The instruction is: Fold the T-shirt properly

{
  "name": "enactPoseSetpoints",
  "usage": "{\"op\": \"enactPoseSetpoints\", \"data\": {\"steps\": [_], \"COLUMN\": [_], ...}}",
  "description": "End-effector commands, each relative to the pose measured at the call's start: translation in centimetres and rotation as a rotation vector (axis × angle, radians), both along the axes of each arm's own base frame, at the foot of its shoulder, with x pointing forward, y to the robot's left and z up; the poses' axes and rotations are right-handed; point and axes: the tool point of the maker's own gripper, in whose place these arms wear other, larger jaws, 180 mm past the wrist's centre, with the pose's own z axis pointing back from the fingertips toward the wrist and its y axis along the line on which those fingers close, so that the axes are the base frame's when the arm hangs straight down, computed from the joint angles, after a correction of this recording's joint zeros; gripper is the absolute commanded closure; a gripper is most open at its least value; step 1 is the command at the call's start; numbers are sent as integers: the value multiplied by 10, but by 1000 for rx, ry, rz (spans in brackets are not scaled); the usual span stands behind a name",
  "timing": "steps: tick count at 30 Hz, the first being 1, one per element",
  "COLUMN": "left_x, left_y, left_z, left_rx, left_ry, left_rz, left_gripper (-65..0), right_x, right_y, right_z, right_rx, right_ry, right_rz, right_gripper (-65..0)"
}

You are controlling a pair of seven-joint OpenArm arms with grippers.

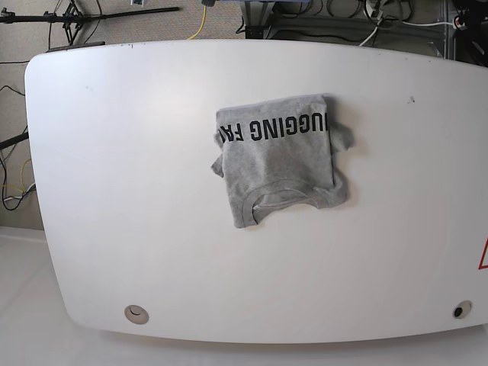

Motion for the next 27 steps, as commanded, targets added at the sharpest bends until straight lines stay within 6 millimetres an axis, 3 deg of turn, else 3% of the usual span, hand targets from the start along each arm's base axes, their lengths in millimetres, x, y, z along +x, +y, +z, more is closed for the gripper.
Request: {"op": "enactPoseSetpoints", "data": {"steps": [1,18,27], "left_x": [-9,24,42], "left_y": [0,-27,-49], "left_z": [-2,-23,-27], "left_rx": [7,84,65], "left_ry": [22,1,-17], "left_rz": [-17,-191,-234], "left_gripper": [0,0,0], "right_x": [-4,17,26], "right_y": [0,78,86], "right_z": [-3,-17,-19], "right_rx": [4,140,156], "right_ry": [8,55,81], "right_rz": [14,203,210], "right_gripper": [0,0,0]}}
